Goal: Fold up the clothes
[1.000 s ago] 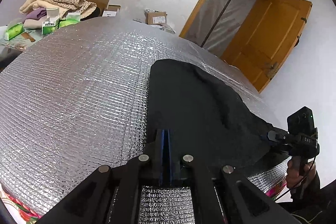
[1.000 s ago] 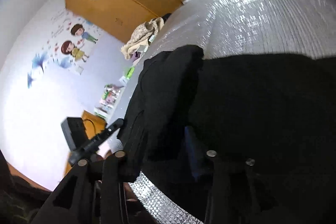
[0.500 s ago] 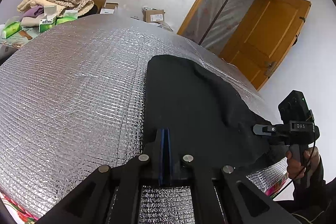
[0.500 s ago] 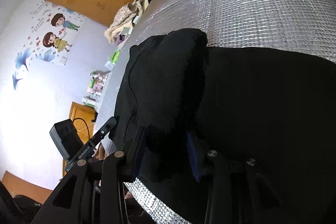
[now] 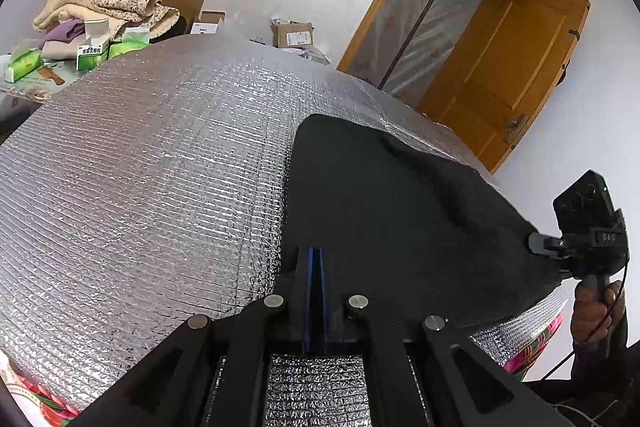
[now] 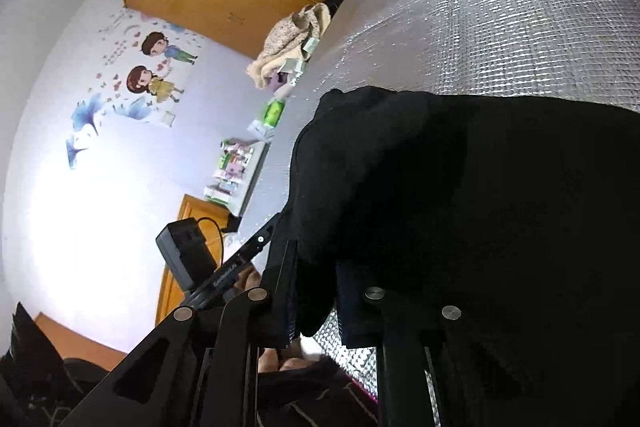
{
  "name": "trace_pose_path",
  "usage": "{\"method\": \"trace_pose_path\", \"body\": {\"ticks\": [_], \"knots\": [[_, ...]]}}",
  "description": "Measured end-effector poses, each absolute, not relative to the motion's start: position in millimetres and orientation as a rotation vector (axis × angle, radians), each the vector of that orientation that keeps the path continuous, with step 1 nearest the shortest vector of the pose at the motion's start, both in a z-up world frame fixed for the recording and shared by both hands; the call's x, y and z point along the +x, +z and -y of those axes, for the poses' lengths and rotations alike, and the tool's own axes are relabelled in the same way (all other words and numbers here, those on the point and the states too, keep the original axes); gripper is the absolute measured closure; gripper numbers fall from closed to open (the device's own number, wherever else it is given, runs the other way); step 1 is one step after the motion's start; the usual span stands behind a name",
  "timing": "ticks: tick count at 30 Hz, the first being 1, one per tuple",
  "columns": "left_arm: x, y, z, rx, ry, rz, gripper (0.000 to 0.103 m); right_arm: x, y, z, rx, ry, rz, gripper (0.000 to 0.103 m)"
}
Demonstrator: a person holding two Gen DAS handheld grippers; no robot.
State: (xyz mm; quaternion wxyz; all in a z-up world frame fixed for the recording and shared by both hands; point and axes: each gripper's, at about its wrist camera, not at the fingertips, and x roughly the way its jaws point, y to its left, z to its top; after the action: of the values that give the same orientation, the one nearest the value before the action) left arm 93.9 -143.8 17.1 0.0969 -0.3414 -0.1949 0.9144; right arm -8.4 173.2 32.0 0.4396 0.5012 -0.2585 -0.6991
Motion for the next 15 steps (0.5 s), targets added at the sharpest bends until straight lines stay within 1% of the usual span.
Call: {"method": "trace_pose_path", "body": {"ticks": [4,5,6,7,8,12,15], "knots": [[95,20,140,-1.02,2.703,0.559,0.1,-18,-6,-177,1.385,-1.779,0.592,0.087],[96,23,139,-1.015,2.701,0.555,0.1,-18,-11,-181,1.372,-1.76,0.629,0.086],[97,27,137,-0.999,2.698,0.551,0.1,-17,-10,-183,1.362,-1.76,0.637,0.085],[97,31,136,-0.982,2.693,0.547,0.1,-16,-4,-185,1.343,-1.788,0.62,0.081],[98,35,134,-0.965,2.688,0.544,0.1,-15,1,-186,1.324,-1.815,0.603,0.08],[95,45,115,-0.926,2.642,0.501,0.1,-18,21,-193,1.232,-1.907,0.584,0.08],[88,38,103,-0.96,2.61,0.478,0.1,-23,32,-194,1.151,-1.963,0.604,0.08]]}}
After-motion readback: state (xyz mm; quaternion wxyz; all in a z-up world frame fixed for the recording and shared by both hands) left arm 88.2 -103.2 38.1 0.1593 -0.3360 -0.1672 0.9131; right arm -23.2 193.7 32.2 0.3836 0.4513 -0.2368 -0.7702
